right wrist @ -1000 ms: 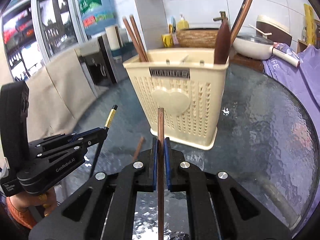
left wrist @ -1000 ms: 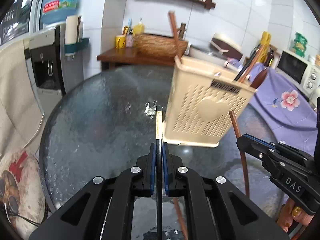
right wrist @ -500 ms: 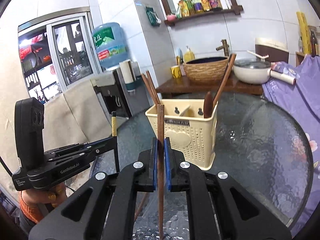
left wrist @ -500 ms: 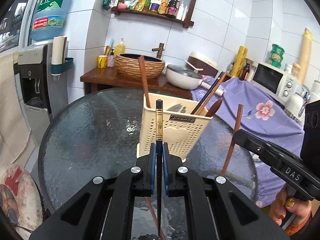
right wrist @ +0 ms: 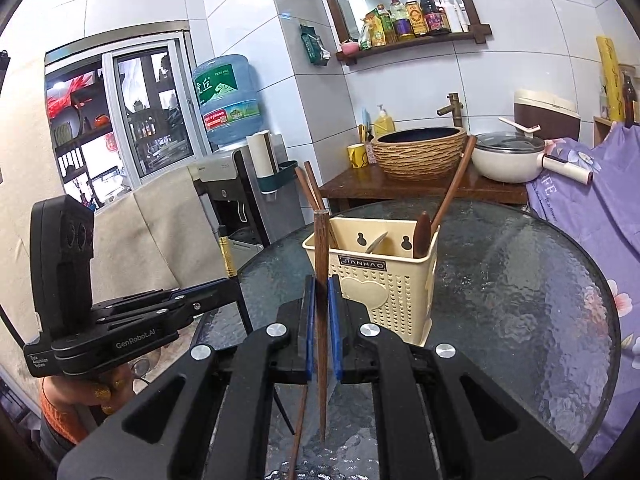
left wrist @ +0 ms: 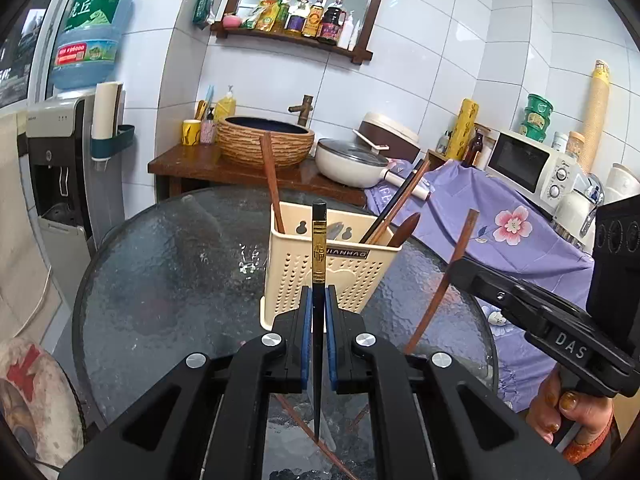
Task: Organize utensils
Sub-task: 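Lift both chopsticks upright and carry them over the holder, then lower both chopsticks into the cream holder and open both tools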
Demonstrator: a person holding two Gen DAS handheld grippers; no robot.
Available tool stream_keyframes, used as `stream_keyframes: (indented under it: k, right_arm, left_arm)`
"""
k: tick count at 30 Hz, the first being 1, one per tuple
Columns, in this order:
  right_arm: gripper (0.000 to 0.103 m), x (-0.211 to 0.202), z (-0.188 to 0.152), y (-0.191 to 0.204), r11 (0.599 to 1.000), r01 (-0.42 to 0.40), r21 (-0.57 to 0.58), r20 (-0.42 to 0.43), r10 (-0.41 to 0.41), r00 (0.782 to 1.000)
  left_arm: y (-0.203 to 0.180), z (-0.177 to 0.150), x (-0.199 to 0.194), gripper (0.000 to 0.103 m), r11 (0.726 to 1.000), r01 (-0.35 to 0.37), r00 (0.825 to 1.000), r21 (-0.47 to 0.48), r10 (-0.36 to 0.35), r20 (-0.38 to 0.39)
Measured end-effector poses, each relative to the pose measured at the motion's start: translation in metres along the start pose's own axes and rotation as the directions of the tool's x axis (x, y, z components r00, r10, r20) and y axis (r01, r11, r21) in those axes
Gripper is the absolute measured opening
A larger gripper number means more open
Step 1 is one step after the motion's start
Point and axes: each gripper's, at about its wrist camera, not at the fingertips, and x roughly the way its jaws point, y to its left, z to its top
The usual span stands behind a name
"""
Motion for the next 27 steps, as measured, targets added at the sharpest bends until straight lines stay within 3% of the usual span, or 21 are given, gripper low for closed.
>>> stream_keyframes:
  k: [8, 17, 22, 27]
  right_arm:
    - [0.007, -0.003, 0.020, 0.004, 1.000, -0.016, -0.023, 0.012, 0.017, 1.000]
    - [0.007, -0.020, 0.091, 0.009, 0.998, -0.004, -0.059, 0.102, 0.010, 0.995]
    - [0.007, -0.020, 0.146, 0.007, 0.996, 0.062, -0.063, 0.175, -0.050, 0.983]
    - [0.007, -0.001, 0.177, -0.003, 0.988, 0.142, -0.055, 0.207, -0.128, 0.970]
  left_arm:
    - [-0.009, 0.021, -0.011, 0.006, 0.999, 0.018, 0.999, 0.044, -0.020, 0.034]
    - [-0.028, 0.099, -0.033, 0.006, 0.994, 0.005, 0.988, 0.111, -0.022, 0.152]
    - [-0.039, 0.149, -0.026, 0.006, 0.992, -0.047, 0.977, 0.117, 0.022, 0.210]
    - [-0.040, 0.170, 0.010, 0.006, 0.992, -0.086, 0.978, 0.090, 0.067, 0.200]
